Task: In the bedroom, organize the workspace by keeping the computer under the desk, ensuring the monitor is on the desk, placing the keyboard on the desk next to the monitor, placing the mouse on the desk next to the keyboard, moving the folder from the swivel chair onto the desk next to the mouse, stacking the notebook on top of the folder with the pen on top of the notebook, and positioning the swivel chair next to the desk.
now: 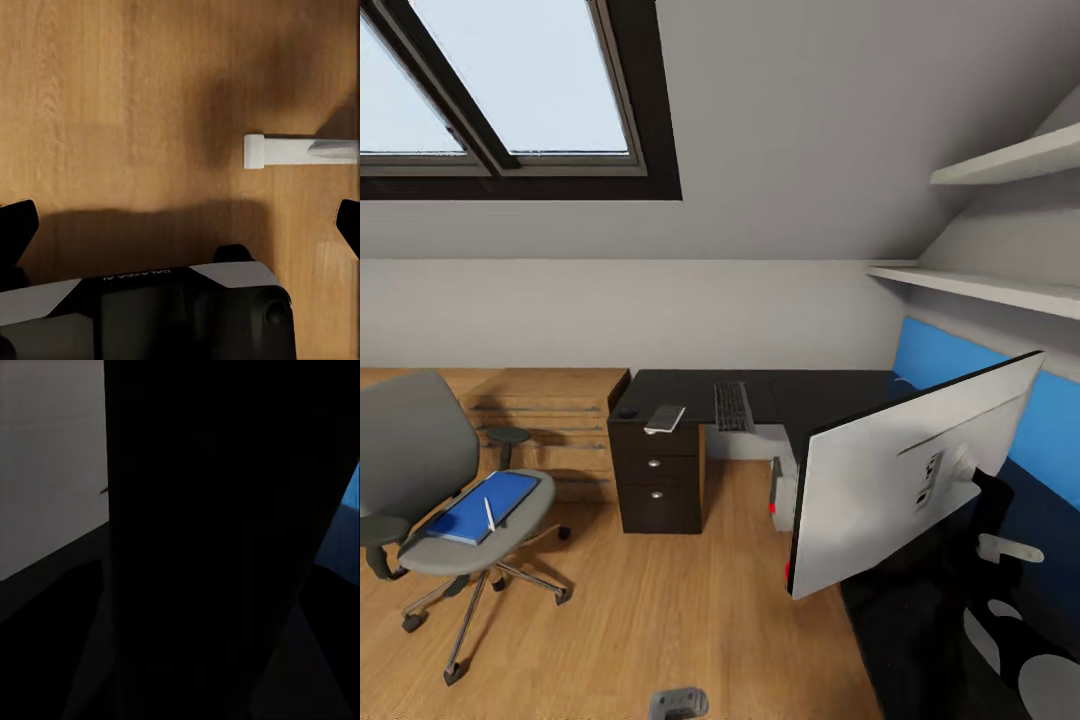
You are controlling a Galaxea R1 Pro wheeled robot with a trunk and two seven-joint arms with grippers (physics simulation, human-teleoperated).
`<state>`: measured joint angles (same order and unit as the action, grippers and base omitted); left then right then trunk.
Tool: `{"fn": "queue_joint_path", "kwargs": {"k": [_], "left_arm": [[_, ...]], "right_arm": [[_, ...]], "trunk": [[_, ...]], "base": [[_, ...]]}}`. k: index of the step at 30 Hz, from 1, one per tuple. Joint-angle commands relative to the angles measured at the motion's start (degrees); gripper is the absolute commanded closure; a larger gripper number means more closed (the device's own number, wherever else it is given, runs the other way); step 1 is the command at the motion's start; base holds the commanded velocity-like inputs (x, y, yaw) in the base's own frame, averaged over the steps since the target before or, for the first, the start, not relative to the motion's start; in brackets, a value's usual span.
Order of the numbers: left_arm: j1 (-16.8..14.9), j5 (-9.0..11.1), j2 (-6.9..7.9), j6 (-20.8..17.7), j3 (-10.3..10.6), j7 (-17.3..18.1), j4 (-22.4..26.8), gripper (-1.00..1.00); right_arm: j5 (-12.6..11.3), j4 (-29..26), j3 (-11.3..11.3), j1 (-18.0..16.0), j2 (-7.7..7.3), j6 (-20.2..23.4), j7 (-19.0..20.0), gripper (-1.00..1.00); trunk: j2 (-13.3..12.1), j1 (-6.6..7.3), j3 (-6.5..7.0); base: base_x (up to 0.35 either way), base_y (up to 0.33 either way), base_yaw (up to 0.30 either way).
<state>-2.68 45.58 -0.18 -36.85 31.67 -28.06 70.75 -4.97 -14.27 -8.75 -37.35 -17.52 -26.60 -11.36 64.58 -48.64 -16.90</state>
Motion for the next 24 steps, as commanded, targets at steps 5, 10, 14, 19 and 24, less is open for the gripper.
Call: {"fn": "queue_joint_path", "kwargs": {"k": [5, 10, 14, 19, 24], "left_arm": [[-0.04, 0.68, 0.00, -0.07, -0.02, -0.59, 0.09, -1.00], [-0.04, 0.84, 0.00, -0.13, -0.15, -0.59, -1.07, -1.00], [-0.04, 0.83, 0.00, -0.15, -0.19, -0.59, -1.19, -1.00], [-0.04, 0.83, 0.00, -0.10, -0.20, -0.59, -1.22, -1.00], [-0.04, 0.80, 0.00, -0.07, -0.20, -0.59, -1.22, -1.00]], "right_arm": [[-1.18, 0.12, 1.53, 0.00, -0.06, -0.38, -0.07, 1.00], [-1.09, 0.17, 1.62, 0.00, 0.02, -0.38, 0.04, 1.00], [-1.09, 0.20, 1.63, 0.00, 0.03, -0.38, 0.09, 1.00], [-1.09, 0.21, 1.63, 0.00, 0.03, -0.38, 0.11, 1.00], [-1.09, 0.30, 1.67, 0.00, 0.03, -0.38, 0.11, 1.00]], "trunk": [[0.05, 0.01, -0.09], [0.05, 0.01, -0.09], [0.05, 0.01, -0.09], [0.05, 0.01, -0.09], [0.05, 0.01, -0.09]], "base": [[-0.169, -0.302, 0.000], [-0.048, -0.144, 0.000], [-0.003, -0.010, 0.000], [0.002, -0.002, 0.000], [0.167, 0.000, 0.000]]}}
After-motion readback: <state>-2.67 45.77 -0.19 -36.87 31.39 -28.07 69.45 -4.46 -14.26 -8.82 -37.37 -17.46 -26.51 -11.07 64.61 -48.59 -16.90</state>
